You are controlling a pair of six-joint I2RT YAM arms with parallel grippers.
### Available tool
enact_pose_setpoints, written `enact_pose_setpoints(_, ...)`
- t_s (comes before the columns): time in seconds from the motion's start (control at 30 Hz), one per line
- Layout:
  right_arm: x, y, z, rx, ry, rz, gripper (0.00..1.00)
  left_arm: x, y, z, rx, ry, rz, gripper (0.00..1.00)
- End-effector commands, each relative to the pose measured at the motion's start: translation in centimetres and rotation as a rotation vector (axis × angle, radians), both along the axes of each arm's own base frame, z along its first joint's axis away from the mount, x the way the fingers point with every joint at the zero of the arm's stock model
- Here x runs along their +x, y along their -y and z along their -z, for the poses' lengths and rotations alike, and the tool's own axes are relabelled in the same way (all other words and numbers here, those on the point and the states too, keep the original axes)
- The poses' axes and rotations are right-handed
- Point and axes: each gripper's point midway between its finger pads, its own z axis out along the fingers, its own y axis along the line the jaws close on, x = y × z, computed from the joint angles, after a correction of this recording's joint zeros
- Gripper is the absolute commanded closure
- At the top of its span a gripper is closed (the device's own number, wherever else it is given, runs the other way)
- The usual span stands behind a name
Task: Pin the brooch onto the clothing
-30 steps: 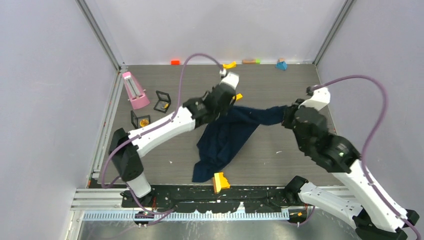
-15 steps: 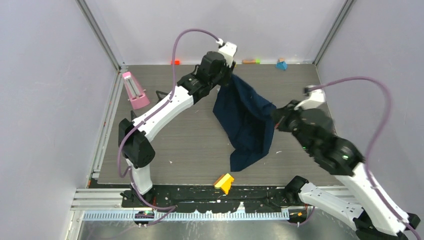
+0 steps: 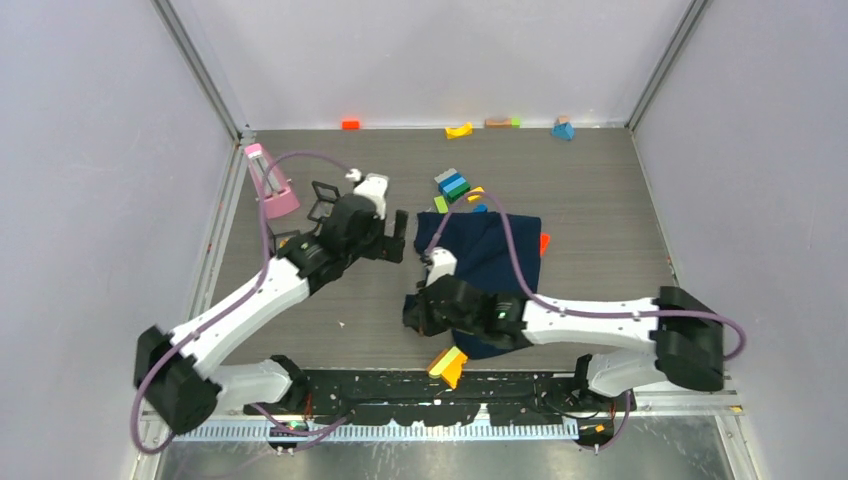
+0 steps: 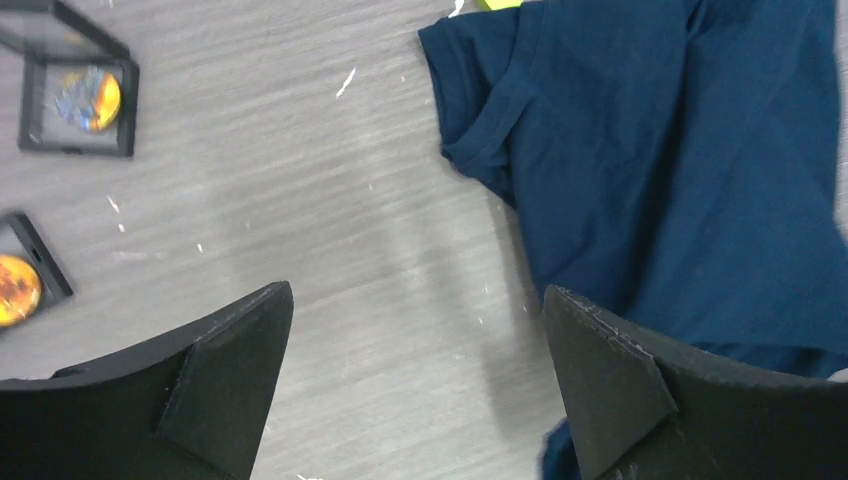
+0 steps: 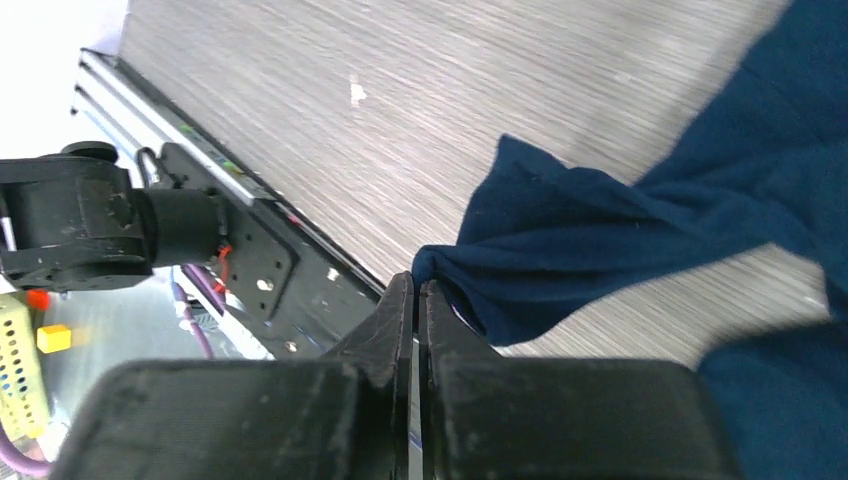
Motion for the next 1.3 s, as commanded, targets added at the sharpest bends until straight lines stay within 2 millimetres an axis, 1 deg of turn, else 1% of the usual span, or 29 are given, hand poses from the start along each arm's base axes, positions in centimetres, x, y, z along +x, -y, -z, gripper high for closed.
enact_pose_setpoints(0.0, -1.2, -7.5, -5.7, 0.279, 0.057, -0.064, 0.94, -2.8, -0.4, 1.4, -0.199, -0.066, -0.079, 0.0)
enact_pose_setpoints(0.03, -1.4, -8.0, -5.4, 0.277, 0.056, -0.07, 0.79, -3.4, -0.8, 1.9, -0.2, -0.082, -0.088, 0.0)
enact_pose_setpoints(0.07, -1.9, -8.2, -5.5, 0.286, 0.06, -0.08, 0.72, -3.9, -1.3, 2.3, -0.202, -0.094, -0.1, 0.0)
enact_pose_setpoints(0.1, -1.8, -8.0, -5.4, 0.283, 0.069, -0.068, 0.58, -4.4, -1.7, 2.7, -0.199, -0.107, -0.111, 0.0)
enact_pose_setpoints(0.13, -1.9, -7.6, -5.3, 0.272, 0.073, -0.063, 0.52, -4.9, -2.0, 3.1, -0.199, -0.12, -0.12, 0.0)
enact_pose_setpoints(0.17, -1.5, -6.7, -5.9, 0.275, 0.097, -0.036, 0.42, -5.3, -2.3, 3.6, -0.205, -0.129, -0.131, 0.0)
enact_pose_setpoints(0.2, -1.4, -5.6, -5.0, 0.228, 0.104, -0.02, 0.37, -5.8, -2.6, 4.4, -0.208, -0.144, -0.137, 0.0)
enact_pose_setpoints(0.23, -0.7, -4.5, -6.0, 0.225, 0.142, 0.012, 0.31, -6.2, -2.7, 4.9, -0.22, -0.157, -0.141, 0.0)
enact_pose_setpoints(0.27, -0.5, -2.9, -4.8, 0.149, 0.148, 0.034, 0.29, -6.7, -2.6, 5.4, -0.234, -0.173, -0.14, 0.0)
enact_pose_setpoints(0.3, 0.5, -1.3, -5.9, 0.133, 0.194, 0.095, 0.22, -7.2, -2.5, 5.9, -0.25, -0.188, -0.133, 0.0)
enact_pose_setpoints(0.33, 0.8, 0.7, -4.6, 0.037, 0.204, 0.123, 0.18, -7.7, -2.3, 6.4, -0.267, -0.208, -0.12, 0.0)
enact_pose_setpoints(0.37, 2.1, 2.7, -5.4, 0.008, 0.251, 0.198, 0.1, -8.2, -2.0, 6.9, -0.284, -0.224, -0.109, 0.0)
enact_pose_setpoints(0.4, 2.7, 5.0, -4.3, -0.082, 0.268, 0.239, 0.08, -8.6, -1.9, 7.4, -0.298, -0.244, -0.104, 0.01)
enact_pose_setpoints(0.43, 3.7, 6.7, -4.5, -0.102, 0.268, 0.283, 0.06, -9.1, -1.8, 8.0, -0.31, -0.264, -0.099, 0.02)
enact_pose_setpoints(0.47, 3.7, 8.4, -3.4, -0.152, 0.244, 0.287, 0.05, -9.6, -1.5, 8.6, -0.324, -0.289, -0.091, 0.03)
enact_pose_setpoints(0.5, 5.0, 10.0, -2.9, -0.172, 0.217, 0.342, 0.05, -10.0, -1.3, 9.3, -0.335, -0.316, -0.087, 0.04)
enact_pose_setpoints(0.53, 4.8, 11.0, -1.8, -0.188, 0.175, 0.332, 0.05, -10.8, -0.7, 9.8, -0.356, -0.359, -0.062, 0.06)
enact_pose_setpoints(0.57, 5.6, 12.3, -1.2, -0.2, 0.154, 0.367, 0.05, -11.5, -0.2, 10.3, -0.365, -0.395, -0.048, 0.07)
enact_pose_setpoints(0.6, 5.5, 13.0, -0.5, -0.203, 0.137, 0.368, 0.05, -12.1, 0.1, 10.9, -0.364, -0.424, -0.045, 0.07)
enact_pose_setpoints(0.63, 5.8, 13.7, -0.2, -0.208, 0.134, 0.389, 0.06, -12.5, 0.3, 11.4, -0.358, -0.439, -0.041, 0.08)
enact_pose_setpoints(0.67, 5.7, 14.3, 0.2, -0.212, 0.134, 0.396, 0.05, -12.9, 0.5, 11.9, -0.354, -0.446, -0.038, 0.08)
enact_pose_setpoints(0.73, 5.7, 14.9, 0.6, -0.211, 0.13, 0.414, 0.05, -13.2, 1.0, 12.7, -0.355, -0.455, -0.036, 0.12)
enact_pose_setpoints(0.83, 5.4, 15.2, 0.9, -0.197, 0.115, 0.426, 0.07, -13.4, 1.5, 13.6, -0.372, -0.482, -0.045, 0.25)
enact_pose_setpoints(0.9, 5.2, 15.4, 1.3, -0.198, 0.105, 0.429, 0.08, -14.0, 1.7, 14.1, -0.371, -0.513, -0.053, 0.31)
enact_pose_setpoints(1.1, 5.1, 16.6, 1.9, -0.221, 0.112, 0.46, 0.08, -16.6, 2.3, 15.2, -0.373, -0.548, -0.067, 0.34)
enact_pose_setpoints(1.2, 5.1, 17.5, 1.8, -0.254, 0.123, 0.476, 0.08, -17.6, 2.8, 15.1, -0.405, -0.567, -0.066, 0.35)
enact_pose_setpoints(1.27, 5.2, 17.9, 1.7, -0.268, 0.131, 0.487, 0.08, -17.6, 3.0, 14.9, -0.412, -0.552, -0.074, 0.35)
